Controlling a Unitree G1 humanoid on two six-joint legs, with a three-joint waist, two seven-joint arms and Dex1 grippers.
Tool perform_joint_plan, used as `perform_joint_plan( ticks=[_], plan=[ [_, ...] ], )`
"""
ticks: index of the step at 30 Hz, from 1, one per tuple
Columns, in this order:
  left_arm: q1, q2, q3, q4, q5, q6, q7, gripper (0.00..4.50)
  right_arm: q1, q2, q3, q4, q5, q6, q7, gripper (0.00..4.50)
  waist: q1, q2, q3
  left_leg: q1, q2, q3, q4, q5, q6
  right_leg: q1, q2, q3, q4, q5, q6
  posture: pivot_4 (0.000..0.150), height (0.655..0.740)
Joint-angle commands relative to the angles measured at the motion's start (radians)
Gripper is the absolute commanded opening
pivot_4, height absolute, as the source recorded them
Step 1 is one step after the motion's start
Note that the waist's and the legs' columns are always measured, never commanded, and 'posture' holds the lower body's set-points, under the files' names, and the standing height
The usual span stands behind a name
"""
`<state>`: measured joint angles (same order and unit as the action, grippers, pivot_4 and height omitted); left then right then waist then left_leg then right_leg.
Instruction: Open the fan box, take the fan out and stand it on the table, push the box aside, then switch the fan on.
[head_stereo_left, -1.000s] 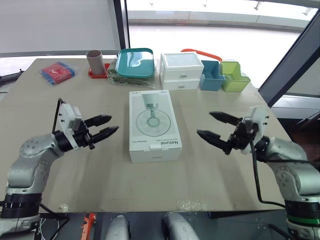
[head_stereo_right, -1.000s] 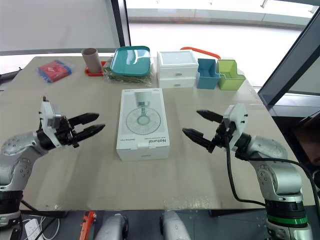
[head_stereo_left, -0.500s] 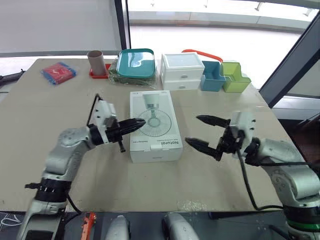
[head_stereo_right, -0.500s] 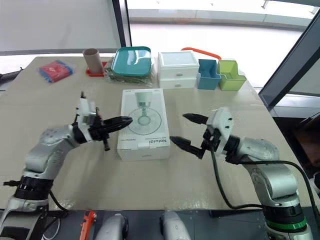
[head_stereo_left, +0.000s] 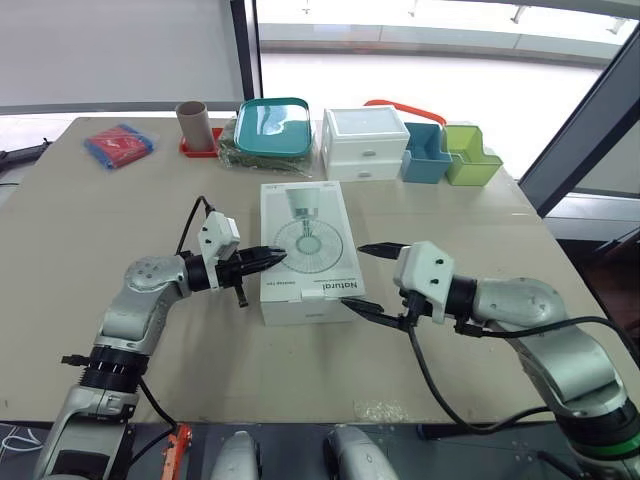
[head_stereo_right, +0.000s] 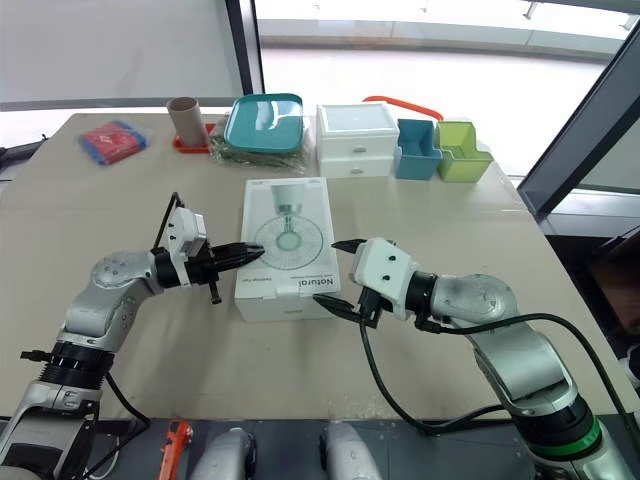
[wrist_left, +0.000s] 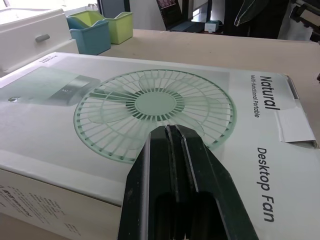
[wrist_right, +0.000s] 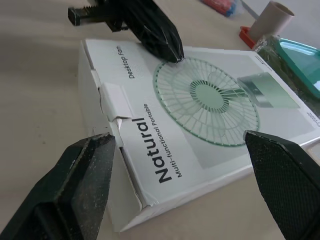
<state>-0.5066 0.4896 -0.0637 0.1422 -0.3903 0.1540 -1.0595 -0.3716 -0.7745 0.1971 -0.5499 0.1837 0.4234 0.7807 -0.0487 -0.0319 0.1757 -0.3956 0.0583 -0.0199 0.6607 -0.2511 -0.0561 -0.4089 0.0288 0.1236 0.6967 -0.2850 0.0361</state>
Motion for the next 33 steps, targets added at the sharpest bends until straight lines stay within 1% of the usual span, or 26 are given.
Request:
perform_joint_plan(
  ticks=[1, 4, 10, 17, 20, 25, 29, 33],
  plan=[
    [-0.003, -0.001, 0.004, -0.015, 0.005, -0.006, -0.008, 0.26, -0.031, 0.006, 0.045, -0.023, -0.061, -0.035, 0.011, 4.50, 0.001, 0.000, 0.000, 0.000, 0.000, 0.000, 0.000, 0.000, 0.000, 0.000, 0.000, 0.000, 0.000, 0.000, 0.000, 0.150, 0.7400],
    [0.001, -0.001, 0.011, -0.005, 0.009, -0.009, -0.001, 0.26, -0.055, 0.026, 0.071, -0.011, -0.083, -0.035, 0.014, 4.50, 0.002, 0.000, 0.000, -0.001, 0.000, -0.001, 0.000, 0.000, 0.000, 0.000, 0.000, -0.001, 0.000, 0.000, 0.000, 0.150, 0.7400],
    [0.008, -0.008, 0.009, -0.002, 0.013, -0.013, 0.011, 0.26, -0.077, 0.058, 0.078, -0.032, -0.060, -0.024, 0.052, 4.50, 0.001, 0.000, 0.000, -0.001, 0.000, -0.001, 0.001, 0.000, 0.000, 0.000, 0.000, -0.001, 0.000, 0.000, 0.000, 0.150, 0.7400],
    [0.029, -0.010, 0.011, -0.019, 0.014, -0.008, 0.027, 0.26, -0.123, 0.121, 0.139, 0.032, -0.129, -0.044, 0.041, 4.50, 0.001, 0.000, 0.000, -0.001, 0.000, -0.002, 0.001, 0.000, 0.000, 0.001, 0.000, -0.002, 0.000, 0.000, 0.000, 0.150, 0.7400],
    [0.040, -0.005, 0.014, -0.035, 0.012, -0.006, 0.034, 0.26, -0.117, 0.120, 0.153, 0.073, -0.167, -0.081, 0.043, 4.50, 0.001, 0.000, 0.000, -0.001, 0.000, -0.002, 0.001, 0.000, 0.000, 0.001, 0.000, -0.002, 0.000, 0.000, 0.000, 0.150, 0.7400],
    [0.044, -0.002, 0.019, -0.045, 0.010, 0.000, 0.042, 0.26, -0.134, 0.157, 0.141, 0.129, -0.184, -0.097, 0.023, 4.50, 0.000, 0.000, 0.000, -0.001, 0.000, -0.002, 0.001, 0.000, 0.000, 0.001, 0.000, -0.002, 0.000, 0.000, 0.000, 0.150, 0.7400],
    [0.048, -0.006, 0.019, -0.058, 0.008, 0.006, 0.048, 0.26, -0.133, 0.159, 0.137, 0.157, -0.207, -0.126, 0.027, 4.50, 0.000, 0.000, 0.000, 0.000, 0.000, -0.002, 0.001, 0.000, 0.000, 0.001, 0.000, -0.002, 0.000, 0.000, -0.001, 0.150, 0.7400],
    [0.053, -0.003, 0.007, -0.057, 0.021, -0.003, 0.045, 0.26, -0.144, 0.172, 0.105, 0.146, -0.177, -0.106, 0.031, 4.50, 0.000, 0.000, 0.000, 0.000, 0.000, -0.002, 0.001, 0.000, 0.000, 0.001, 0.000, -0.002, 0.000, 0.000, -0.001, 0.150, 0.7400]
  ],
)
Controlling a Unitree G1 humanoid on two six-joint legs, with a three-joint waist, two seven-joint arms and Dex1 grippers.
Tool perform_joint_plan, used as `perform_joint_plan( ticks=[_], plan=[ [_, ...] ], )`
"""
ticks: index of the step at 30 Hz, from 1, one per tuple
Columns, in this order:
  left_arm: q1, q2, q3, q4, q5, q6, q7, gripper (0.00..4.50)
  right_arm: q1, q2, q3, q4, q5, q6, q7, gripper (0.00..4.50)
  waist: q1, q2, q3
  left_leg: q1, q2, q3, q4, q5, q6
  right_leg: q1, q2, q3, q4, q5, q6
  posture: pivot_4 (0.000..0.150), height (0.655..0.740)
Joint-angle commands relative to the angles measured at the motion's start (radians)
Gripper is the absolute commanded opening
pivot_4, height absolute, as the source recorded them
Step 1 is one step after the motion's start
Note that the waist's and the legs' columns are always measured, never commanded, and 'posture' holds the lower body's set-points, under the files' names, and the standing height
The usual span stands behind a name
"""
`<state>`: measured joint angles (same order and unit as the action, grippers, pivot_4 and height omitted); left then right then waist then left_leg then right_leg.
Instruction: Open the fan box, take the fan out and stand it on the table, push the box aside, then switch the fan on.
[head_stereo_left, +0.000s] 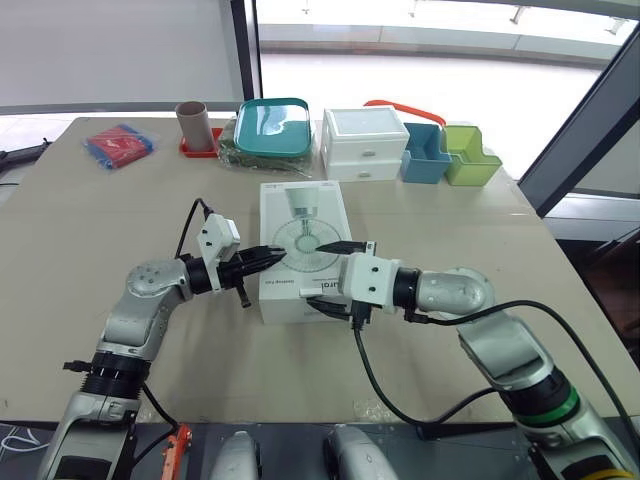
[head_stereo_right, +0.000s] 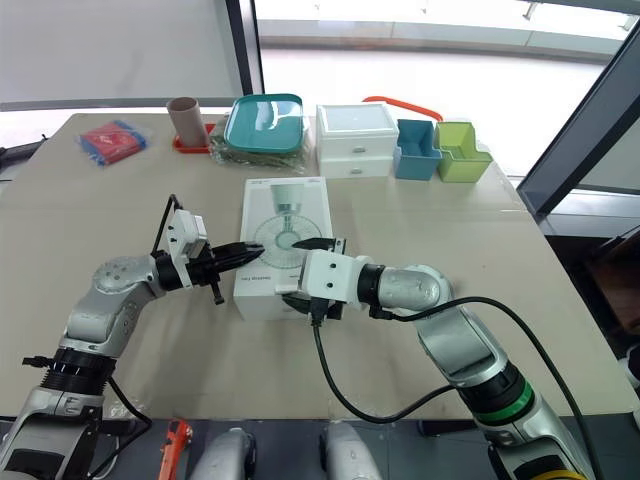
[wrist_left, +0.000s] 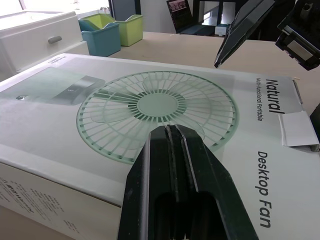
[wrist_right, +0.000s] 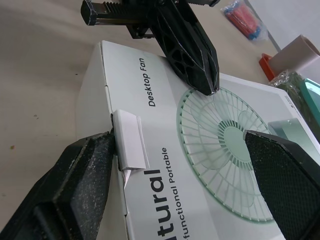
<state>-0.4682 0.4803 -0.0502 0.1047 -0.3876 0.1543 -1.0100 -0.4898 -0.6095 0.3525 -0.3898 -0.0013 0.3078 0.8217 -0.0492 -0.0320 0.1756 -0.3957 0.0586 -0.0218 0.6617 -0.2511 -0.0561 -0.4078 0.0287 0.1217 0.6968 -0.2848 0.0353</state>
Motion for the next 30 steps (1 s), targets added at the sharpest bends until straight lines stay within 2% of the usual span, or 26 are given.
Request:
perform_joint_plan(
  ticks=[1, 11, 30],
  plan=[
    [0.017, 0.006, -0.007, -0.022, 0.017, -0.001, -0.005, 0.26, -0.028, 0.009, -0.061, -0.025, 0.026, 0.021, -0.005, 4.50, 0.000, 0.000, 0.000, 0.000, 0.000, 0.000, 0.000, 0.000, 0.000, 0.000, 0.000, 0.000, 0.000, 0.000, 0.000, 0.150, 0.7400],
    [0.030, 0.002, -0.010, -0.037, 0.020, 0.003, -0.009, 0.26, -0.046, 0.024, -0.116, -0.073, 0.126, 0.101, 0.014, 4.50, 0.001, 0.000, 0.000, 0.000, 0.000, 0.000, 0.000, 0.000, 0.000, 0.000, 0.000, 0.000, 0.000, 0.000, 0.000, 0.150, 0.7400],
    [0.040, 0.003, -0.010, -0.046, 0.025, 0.001, -0.009, 0.26, -0.015, -0.026, -0.098, -0.062, 0.109, 0.044, 0.057, 4.50, 0.001, 0.000, 0.000, 0.000, 0.000, 0.000, 0.000, 0.000, 0.000, 0.000, 0.000, 0.000, 0.000, 0.000, 0.000, 0.150, 0.7400]
  ],
)
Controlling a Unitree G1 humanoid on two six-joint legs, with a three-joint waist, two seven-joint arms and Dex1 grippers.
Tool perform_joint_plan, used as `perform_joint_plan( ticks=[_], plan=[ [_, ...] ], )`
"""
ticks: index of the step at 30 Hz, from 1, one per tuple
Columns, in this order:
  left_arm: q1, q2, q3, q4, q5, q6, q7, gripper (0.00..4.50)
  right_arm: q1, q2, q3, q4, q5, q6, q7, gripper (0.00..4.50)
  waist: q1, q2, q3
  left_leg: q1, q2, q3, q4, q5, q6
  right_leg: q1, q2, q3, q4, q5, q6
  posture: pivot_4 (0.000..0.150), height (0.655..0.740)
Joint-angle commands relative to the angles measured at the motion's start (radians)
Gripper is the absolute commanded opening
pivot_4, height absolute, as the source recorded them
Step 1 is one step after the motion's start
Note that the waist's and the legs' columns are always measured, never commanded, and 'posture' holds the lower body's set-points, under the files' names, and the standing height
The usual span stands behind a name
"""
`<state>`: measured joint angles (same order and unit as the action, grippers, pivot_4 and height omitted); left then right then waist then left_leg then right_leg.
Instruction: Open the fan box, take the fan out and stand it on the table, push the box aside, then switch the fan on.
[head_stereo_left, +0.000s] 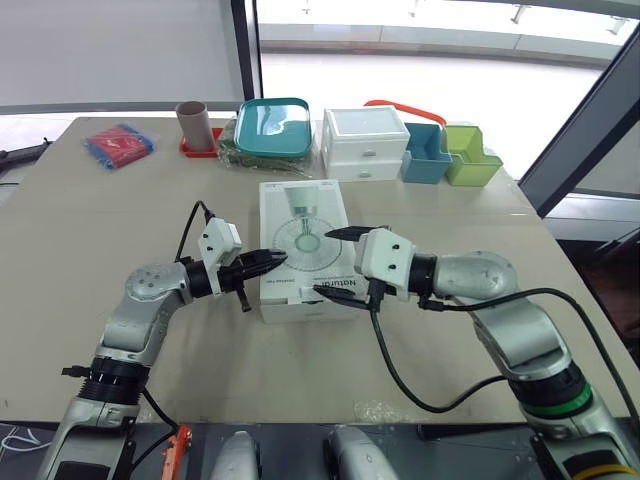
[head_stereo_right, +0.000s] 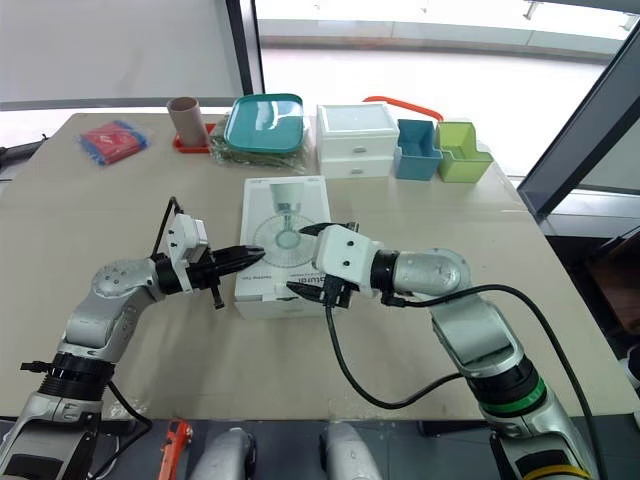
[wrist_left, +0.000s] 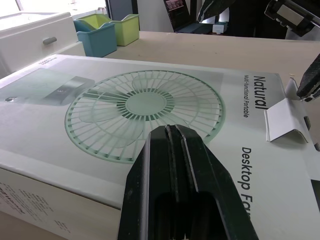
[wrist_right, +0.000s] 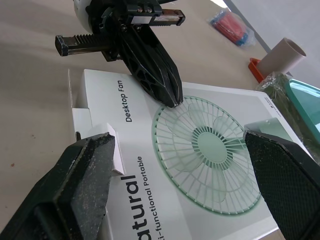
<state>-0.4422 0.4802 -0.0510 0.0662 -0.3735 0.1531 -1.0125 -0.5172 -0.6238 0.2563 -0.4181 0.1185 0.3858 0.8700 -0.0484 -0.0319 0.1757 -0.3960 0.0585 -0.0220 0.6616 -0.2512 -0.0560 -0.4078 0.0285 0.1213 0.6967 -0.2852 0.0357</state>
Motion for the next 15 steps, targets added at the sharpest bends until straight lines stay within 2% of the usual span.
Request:
perform_joint_plan(
  ticks=[1, 15],
  plan=[
    [0.014, 0.003, -0.010, -0.008, 0.011, 0.002, -0.006, 0.26, 0.017, -0.014, 0.005, -0.033, -0.017, -0.041, 0.010, 4.50, 0.000, 0.000, 0.000, 0.000, 0.000, 0.000, 0.000, 0.000, 0.000, 0.000, 0.000, 0.000, 0.000, 0.000, 0.000, 0.150, 0.7400],
    [0.019, 0.008, -0.006, -0.009, 0.014, -0.001, -0.004, 0.26, 0.011, 0.016, 0.012, 0.024, -0.065, -0.064, -0.007, 4.50, 0.000, 0.000, 0.000, 0.000, 0.000, 0.000, 0.000, 0.000, 0.000, 0.000, 0.000, 0.000, 0.000, 0.000, 0.000, 0.150, 0.7400]
  ],
)
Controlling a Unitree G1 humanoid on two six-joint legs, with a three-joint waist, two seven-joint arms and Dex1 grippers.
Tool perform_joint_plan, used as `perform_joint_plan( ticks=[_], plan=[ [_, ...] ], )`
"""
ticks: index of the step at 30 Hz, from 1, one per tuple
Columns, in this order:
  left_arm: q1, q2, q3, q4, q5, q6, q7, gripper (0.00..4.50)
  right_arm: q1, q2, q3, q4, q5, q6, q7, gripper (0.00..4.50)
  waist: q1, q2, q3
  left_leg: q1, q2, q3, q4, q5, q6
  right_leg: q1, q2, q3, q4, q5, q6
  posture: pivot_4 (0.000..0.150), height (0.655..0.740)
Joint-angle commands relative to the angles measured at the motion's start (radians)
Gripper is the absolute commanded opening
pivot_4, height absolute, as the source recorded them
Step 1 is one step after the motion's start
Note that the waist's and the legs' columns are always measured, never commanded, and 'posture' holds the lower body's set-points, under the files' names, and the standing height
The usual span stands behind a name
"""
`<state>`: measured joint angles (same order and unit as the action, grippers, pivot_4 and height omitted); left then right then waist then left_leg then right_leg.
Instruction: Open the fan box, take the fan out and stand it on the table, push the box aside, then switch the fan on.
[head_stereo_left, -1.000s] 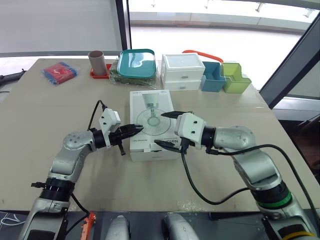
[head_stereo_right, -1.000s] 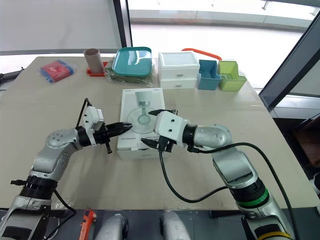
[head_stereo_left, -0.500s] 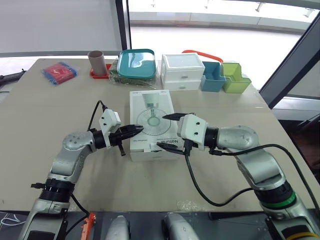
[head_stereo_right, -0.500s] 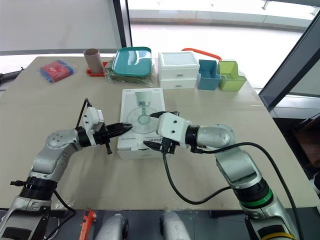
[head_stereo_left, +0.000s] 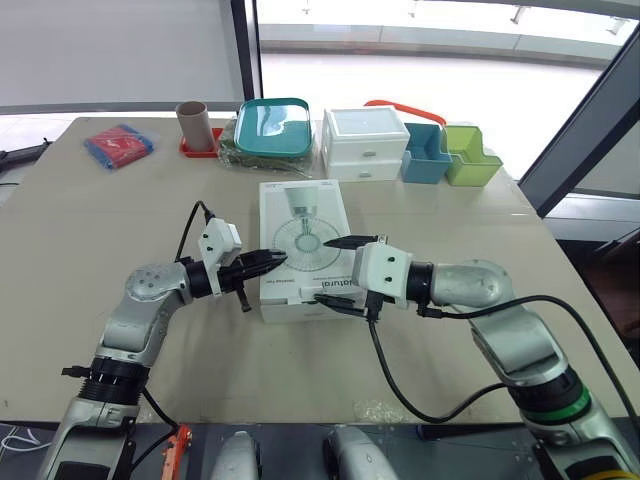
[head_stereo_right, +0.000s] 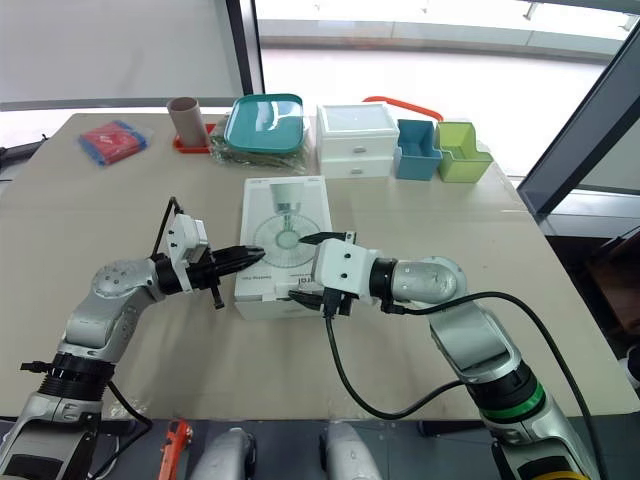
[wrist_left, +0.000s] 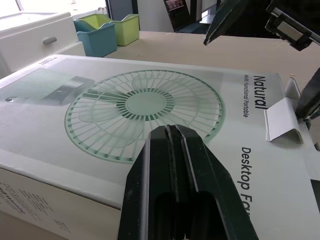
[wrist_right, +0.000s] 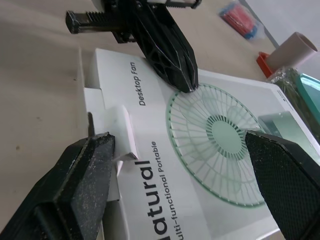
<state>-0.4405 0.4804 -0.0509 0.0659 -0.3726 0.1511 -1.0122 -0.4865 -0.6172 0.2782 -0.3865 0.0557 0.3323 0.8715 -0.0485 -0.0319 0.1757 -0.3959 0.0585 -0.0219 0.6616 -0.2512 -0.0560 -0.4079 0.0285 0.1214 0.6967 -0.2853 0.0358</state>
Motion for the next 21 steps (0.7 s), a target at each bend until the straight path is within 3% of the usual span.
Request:
perform_joint_plan(
  ticks=[1, 21],
  plan=[
    [0.018, 0.008, -0.006, -0.009, 0.014, 0.000, -0.004, 0.26, -0.021, 0.014, -0.013, -0.004, -0.001, -0.008, -0.011, 4.50, 0.000, 0.000, 0.000, 0.000, 0.000, 0.000, 0.000, 0.000, 0.000, 0.000, 0.000, 0.000, 0.000, 0.000, 0.000, 0.150, 0.7400],
    [0.019, 0.000, -0.013, 0.002, 0.019, -0.010, -0.003, 0.26, -0.033, -0.003, -0.124, -0.021, 0.065, 0.059, -0.024, 4.50, 0.000, 0.000, 0.000, 0.000, 0.000, 0.000, 0.000, 0.000, 0.000, 0.000, 0.000, 0.000, 0.000, 0.000, 0.000, 0.150, 0.7400]
  ],
)
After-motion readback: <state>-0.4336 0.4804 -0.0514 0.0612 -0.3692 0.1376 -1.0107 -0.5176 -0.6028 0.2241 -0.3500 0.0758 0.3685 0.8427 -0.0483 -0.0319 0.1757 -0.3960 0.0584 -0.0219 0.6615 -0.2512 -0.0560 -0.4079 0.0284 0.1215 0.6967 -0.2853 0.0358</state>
